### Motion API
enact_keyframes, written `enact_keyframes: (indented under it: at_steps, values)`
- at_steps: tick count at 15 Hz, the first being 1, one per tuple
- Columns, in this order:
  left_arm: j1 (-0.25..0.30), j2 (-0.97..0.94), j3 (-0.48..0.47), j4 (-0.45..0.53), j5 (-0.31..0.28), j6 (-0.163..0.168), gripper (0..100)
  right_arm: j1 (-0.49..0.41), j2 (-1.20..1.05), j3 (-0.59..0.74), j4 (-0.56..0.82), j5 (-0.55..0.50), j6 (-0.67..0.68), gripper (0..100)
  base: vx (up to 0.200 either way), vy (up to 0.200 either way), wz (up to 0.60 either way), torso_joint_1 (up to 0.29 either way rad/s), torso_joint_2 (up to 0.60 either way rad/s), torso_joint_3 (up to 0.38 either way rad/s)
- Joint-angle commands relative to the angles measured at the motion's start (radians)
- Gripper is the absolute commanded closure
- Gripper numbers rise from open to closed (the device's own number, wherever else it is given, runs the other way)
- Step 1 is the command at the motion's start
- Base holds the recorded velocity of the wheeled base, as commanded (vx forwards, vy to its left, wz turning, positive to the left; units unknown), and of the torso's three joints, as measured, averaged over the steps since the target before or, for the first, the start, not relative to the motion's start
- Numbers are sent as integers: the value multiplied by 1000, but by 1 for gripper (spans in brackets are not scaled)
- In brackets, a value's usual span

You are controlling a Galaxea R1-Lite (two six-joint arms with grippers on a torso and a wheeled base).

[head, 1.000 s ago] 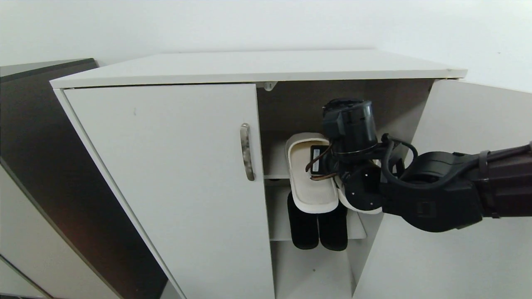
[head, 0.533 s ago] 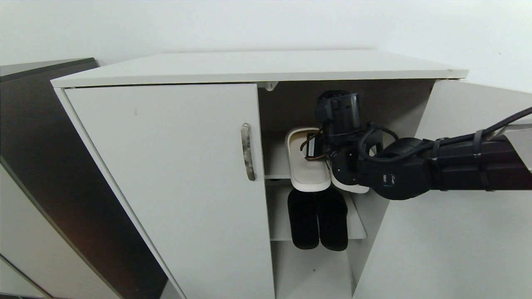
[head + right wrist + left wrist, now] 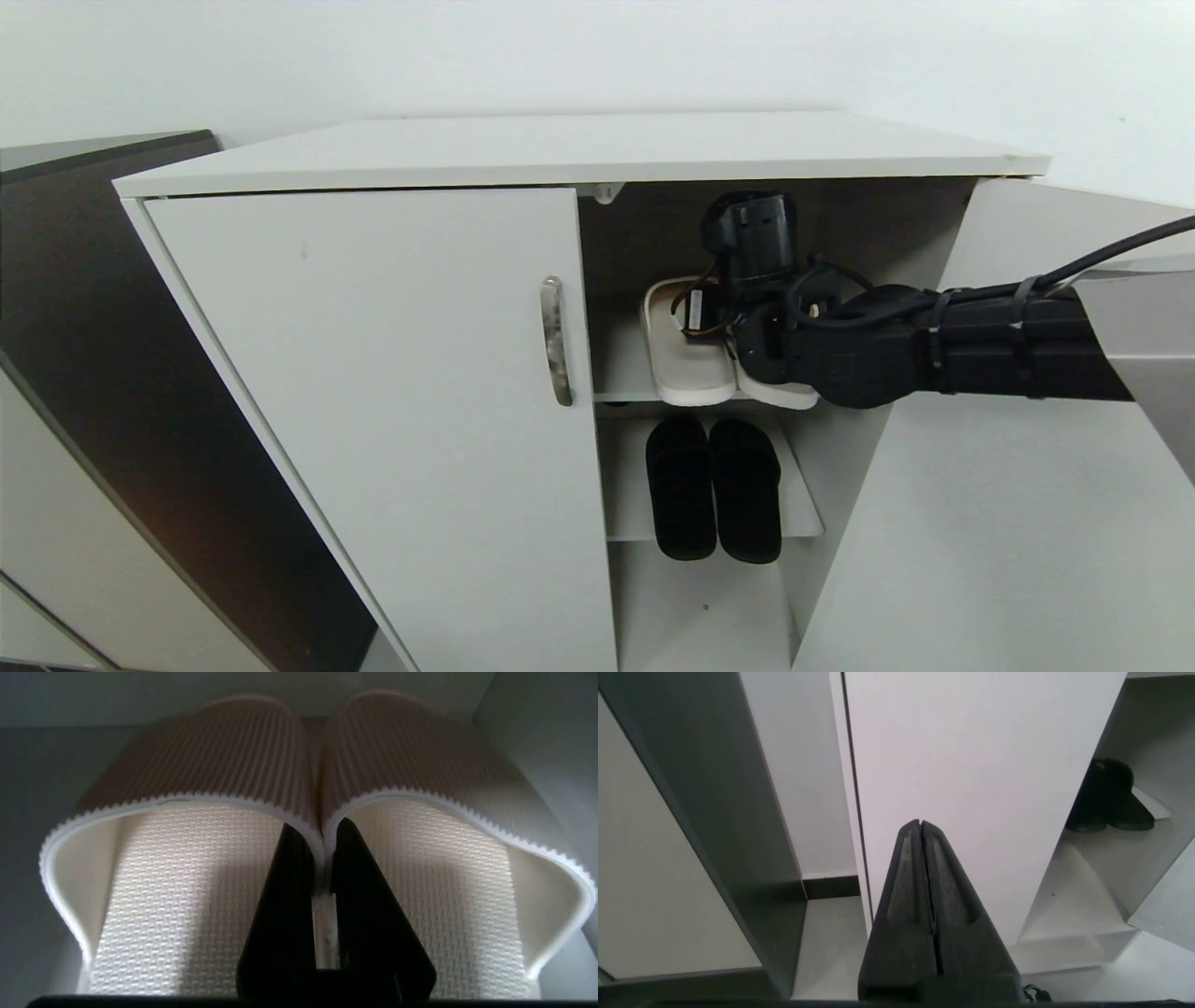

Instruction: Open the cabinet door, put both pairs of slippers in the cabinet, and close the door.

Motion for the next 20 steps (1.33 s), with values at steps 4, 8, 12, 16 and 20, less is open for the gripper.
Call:
enact_keyframes:
  at_steps: [4,8,12,16,20]
  values:
    - [0,0,0,0,1,-1,100,-2,30,-9,-1,0,-4,100,0,0,0,0,0,0]
    - [0,0,0,0,1,-1,100,-2,30,-8,-1,0,-4,100,0,0,0,0,0,0]
    - [0,0,0,0,1,-1,100,-1,30,-5,-1,0,-4,0,0,0,0,0,0,0]
    - [0,0,0,0,1,-1,100,21,-21,52,-2,-9,-4,0,0,0,0,0,0,0]
    - [0,0,0,0,1,-1,100,100,-172,212,-11,-35,-2,0,0,0,0,0,0,0]
